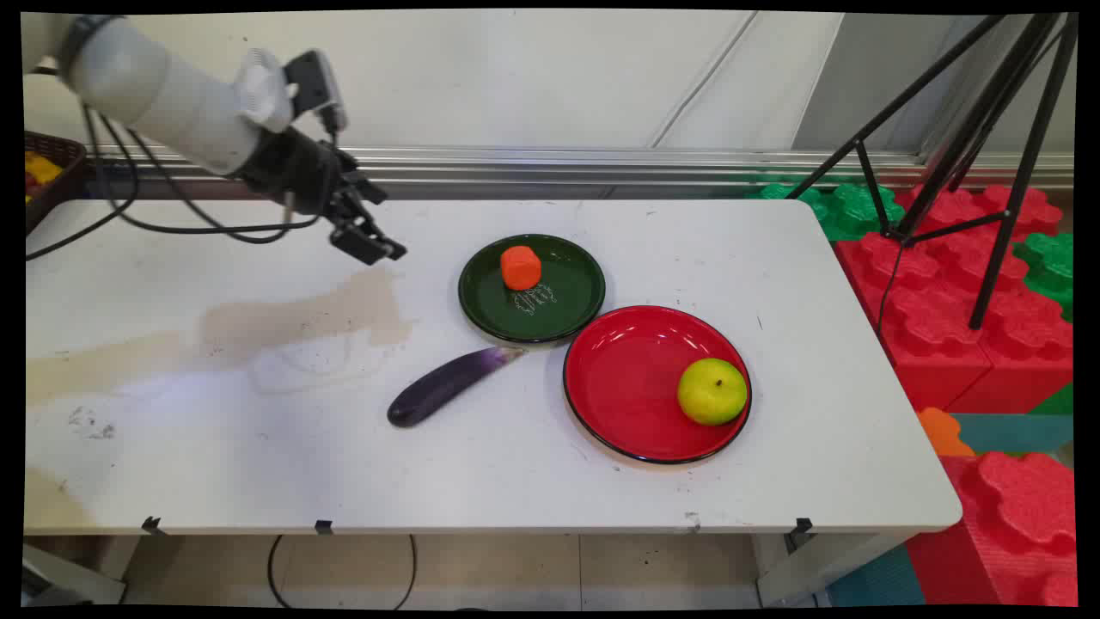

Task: Pick up the mandarin from the green plate

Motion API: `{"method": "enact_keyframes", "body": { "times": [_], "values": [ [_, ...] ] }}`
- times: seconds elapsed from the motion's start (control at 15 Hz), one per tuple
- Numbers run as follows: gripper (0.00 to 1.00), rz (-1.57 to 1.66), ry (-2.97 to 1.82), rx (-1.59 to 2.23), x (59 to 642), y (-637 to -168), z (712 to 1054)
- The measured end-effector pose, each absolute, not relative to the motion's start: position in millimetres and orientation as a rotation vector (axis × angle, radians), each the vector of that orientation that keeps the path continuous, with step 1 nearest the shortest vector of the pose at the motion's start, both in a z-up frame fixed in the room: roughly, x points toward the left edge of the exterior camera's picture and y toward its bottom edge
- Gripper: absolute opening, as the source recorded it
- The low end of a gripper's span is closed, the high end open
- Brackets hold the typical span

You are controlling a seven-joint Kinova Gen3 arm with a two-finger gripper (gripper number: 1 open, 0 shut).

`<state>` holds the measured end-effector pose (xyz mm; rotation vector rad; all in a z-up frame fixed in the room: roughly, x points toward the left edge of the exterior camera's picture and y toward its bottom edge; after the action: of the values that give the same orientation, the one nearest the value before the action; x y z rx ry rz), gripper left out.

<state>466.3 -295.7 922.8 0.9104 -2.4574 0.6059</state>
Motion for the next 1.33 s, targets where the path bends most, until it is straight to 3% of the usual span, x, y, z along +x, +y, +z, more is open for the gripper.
{"method": "enact_keyframes", "body": {
  "times": [1.33],
  "values": [
    [1.0, 0.533, -2.524, 0.975, 361, -424, 861]
  ]
}}
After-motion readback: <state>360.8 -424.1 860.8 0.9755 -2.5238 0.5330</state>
